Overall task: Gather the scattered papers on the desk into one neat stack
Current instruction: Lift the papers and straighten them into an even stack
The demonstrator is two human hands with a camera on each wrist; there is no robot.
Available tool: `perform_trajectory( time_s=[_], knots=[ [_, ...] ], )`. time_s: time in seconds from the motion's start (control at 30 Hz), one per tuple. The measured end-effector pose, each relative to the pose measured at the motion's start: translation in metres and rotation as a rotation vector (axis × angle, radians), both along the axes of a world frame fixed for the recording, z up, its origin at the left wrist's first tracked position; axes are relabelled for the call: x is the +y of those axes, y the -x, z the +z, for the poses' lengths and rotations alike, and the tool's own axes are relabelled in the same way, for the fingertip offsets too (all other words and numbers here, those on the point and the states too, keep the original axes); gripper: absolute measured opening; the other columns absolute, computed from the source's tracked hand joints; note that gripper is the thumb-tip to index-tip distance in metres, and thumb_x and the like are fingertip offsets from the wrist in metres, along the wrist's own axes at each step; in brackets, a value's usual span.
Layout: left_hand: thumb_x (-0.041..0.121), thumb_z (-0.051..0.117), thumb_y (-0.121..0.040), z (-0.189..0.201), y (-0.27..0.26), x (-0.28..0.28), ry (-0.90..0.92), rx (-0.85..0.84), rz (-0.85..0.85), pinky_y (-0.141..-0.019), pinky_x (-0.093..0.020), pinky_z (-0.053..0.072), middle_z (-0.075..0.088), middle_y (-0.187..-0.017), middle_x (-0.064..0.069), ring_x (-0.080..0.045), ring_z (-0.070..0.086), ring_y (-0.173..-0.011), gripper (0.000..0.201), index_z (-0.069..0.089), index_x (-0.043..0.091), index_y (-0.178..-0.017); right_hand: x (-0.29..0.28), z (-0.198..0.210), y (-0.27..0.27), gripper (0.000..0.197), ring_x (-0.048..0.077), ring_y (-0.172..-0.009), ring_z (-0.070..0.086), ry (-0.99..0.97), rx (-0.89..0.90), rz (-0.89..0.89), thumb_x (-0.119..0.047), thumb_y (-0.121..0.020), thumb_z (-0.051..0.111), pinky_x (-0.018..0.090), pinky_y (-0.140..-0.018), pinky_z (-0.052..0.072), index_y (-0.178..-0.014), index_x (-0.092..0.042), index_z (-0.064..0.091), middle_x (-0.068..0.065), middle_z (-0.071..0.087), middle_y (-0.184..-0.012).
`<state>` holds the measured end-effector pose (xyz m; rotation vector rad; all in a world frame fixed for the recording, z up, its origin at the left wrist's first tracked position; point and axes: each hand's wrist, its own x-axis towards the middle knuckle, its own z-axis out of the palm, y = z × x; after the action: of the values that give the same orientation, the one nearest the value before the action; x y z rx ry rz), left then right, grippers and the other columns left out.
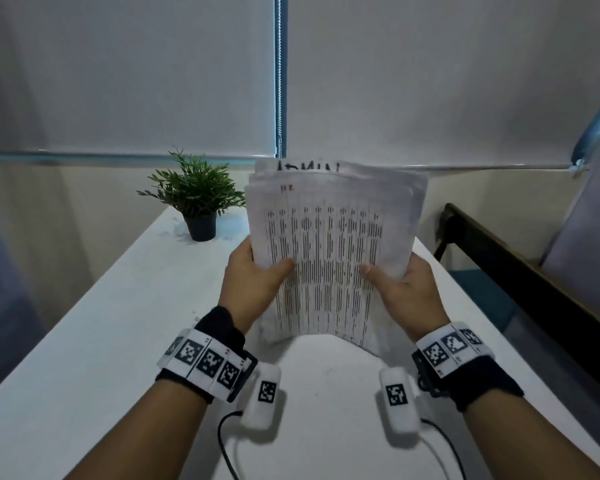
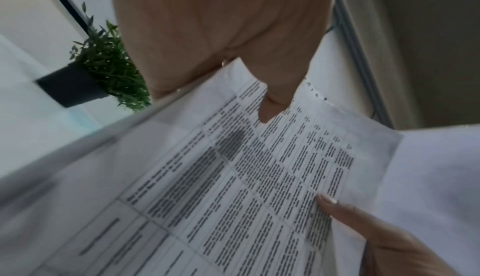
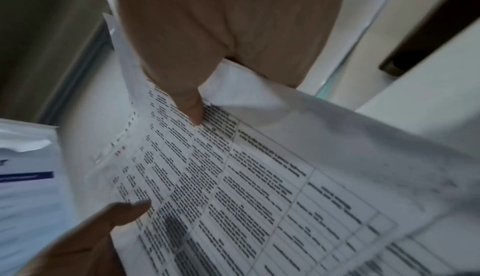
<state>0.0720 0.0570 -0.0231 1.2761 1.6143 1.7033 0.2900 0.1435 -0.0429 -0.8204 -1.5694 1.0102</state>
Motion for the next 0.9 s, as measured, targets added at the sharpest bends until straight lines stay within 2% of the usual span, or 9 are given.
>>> perform_trajectory(
  time_s=[0.1, 0.17, 0.23, 0.4, 0.5, 0.6, 0.73, 0.8, 0.9],
  knots=[
    [0.01, 0.074, -0.087, -0.005, -0.002, 0.002, 0.043, -0.018, 0.004, -0.093, -0.04, 0.061, 0.077, -0.107, 0.012, -0.007, 0.075, -0.098, 0.032, 0.065, 0.032, -0.109, 0.003, -0.01, 0.0, 0.023, 0.018, -0.103, 0.078, 0.071, 0.03, 0.02, -0.009, -0.092, 0.077, 0.052, -0.099, 0.059, -0.11, -0.023, 0.077, -0.001, 0.083, -0.109],
    [0.021, 0.073, -0.08, 0.0, -0.003, 0.003, 0.031, -0.035, 0.035, -0.092, -0.045, 0.061, 0.077, -0.109, 0.01, -0.012, 0.075, -0.1, 0.035, 0.064, 0.029, -0.113, 0.005, -0.007, -0.001, 0.024, 0.019, -0.102, 0.079, 0.08, 0.052, 0.029, -0.007, -0.09, 0.078, 0.049, -0.097, 0.06, -0.105, -0.025, 0.078, -0.003, 0.083, -0.107],
    [0.024, 0.072, -0.079, 0.001, -0.003, 0.004, 0.013, -0.043, 0.062, -0.091, -0.046, 0.061, 0.077, -0.108, 0.011, -0.012, 0.075, -0.1, 0.035, 0.062, 0.032, -0.111, 0.008, -0.004, -0.003, 0.024, 0.018, -0.101, 0.079, 0.08, 0.063, 0.038, -0.007, -0.088, 0.08, 0.047, -0.095, 0.061, -0.102, -0.026, 0.078, -0.003, 0.083, -0.105],
    [0.018, 0.067, -0.082, 0.0, -0.005, 0.005, -0.002, -0.063, 0.042, -0.094, -0.049, 0.06, 0.076, -0.111, 0.007, -0.013, 0.073, -0.104, 0.036, 0.06, 0.028, -0.115, 0.009, -0.007, -0.003, 0.024, 0.019, -0.102, 0.078, 0.091, 0.064, 0.055, -0.007, -0.086, 0.082, 0.046, -0.095, 0.06, -0.102, -0.024, 0.078, -0.001, 0.083, -0.106],
    [0.009, 0.067, -0.089, 0.004, -0.001, 0.006, -0.026, -0.084, 0.009, -0.096, -0.045, 0.06, 0.075, -0.113, 0.004, -0.013, 0.073, -0.104, 0.035, 0.058, 0.021, -0.121, 0.007, -0.001, -0.006, 0.025, 0.02, -0.101, 0.079, 0.078, 0.074, 0.079, -0.002, -0.086, 0.079, 0.044, -0.095, 0.061, -0.102, -0.021, 0.078, 0.001, 0.083, -0.103],
    [0.004, 0.067, -0.092, 0.007, 0.001, 0.008, -0.014, -0.077, -0.023, -0.099, -0.044, 0.059, 0.074, -0.116, 0.004, -0.015, 0.072, -0.109, 0.037, 0.056, 0.016, -0.124, 0.006, 0.005, -0.006, 0.032, 0.018, -0.103, 0.078, 0.037, 0.065, 0.132, 0.003, -0.084, 0.079, 0.036, -0.092, 0.061, -0.1, -0.025, 0.077, -0.001, 0.083, -0.104],
    [0.005, 0.068, -0.091, 0.003, 0.001, 0.01, 0.001, -0.074, 0.014, -0.1, -0.05, 0.057, 0.074, -0.118, 0.003, -0.019, 0.071, -0.112, 0.034, 0.06, 0.028, -0.115, 0.006, 0.003, -0.002, 0.029, 0.02, -0.105, 0.077, 0.038, 0.053, 0.125, -0.009, -0.078, 0.086, 0.042, -0.098, 0.059, -0.101, -0.026, 0.079, 0.002, 0.083, -0.108],
    [0.006, 0.068, -0.091, 0.005, -0.002, 0.009, 0.003, -0.073, 0.023, -0.1, -0.048, 0.058, 0.074, -0.117, 0.004, -0.018, 0.071, -0.112, 0.033, 0.06, 0.032, -0.111, 0.006, 0.003, -0.002, 0.03, 0.021, -0.108, 0.077, 0.048, 0.064, 0.138, -0.014, -0.078, 0.087, 0.043, -0.099, 0.057, -0.105, -0.025, 0.079, 0.004, 0.082, -0.112],
    [0.013, 0.068, -0.091, 0.011, -0.004, 0.011, -0.026, -0.057, 0.04, -0.097, -0.046, 0.06, 0.075, -0.117, 0.004, -0.017, 0.072, -0.11, 0.03, 0.062, 0.025, -0.119, 0.009, 0.007, -0.002, 0.023, 0.019, -0.107, 0.077, 0.045, 0.091, 0.086, -0.017, -0.083, 0.085, 0.042, -0.098, 0.058, -0.104, -0.027, 0.079, 0.001, 0.082, -0.111]
  ],
)
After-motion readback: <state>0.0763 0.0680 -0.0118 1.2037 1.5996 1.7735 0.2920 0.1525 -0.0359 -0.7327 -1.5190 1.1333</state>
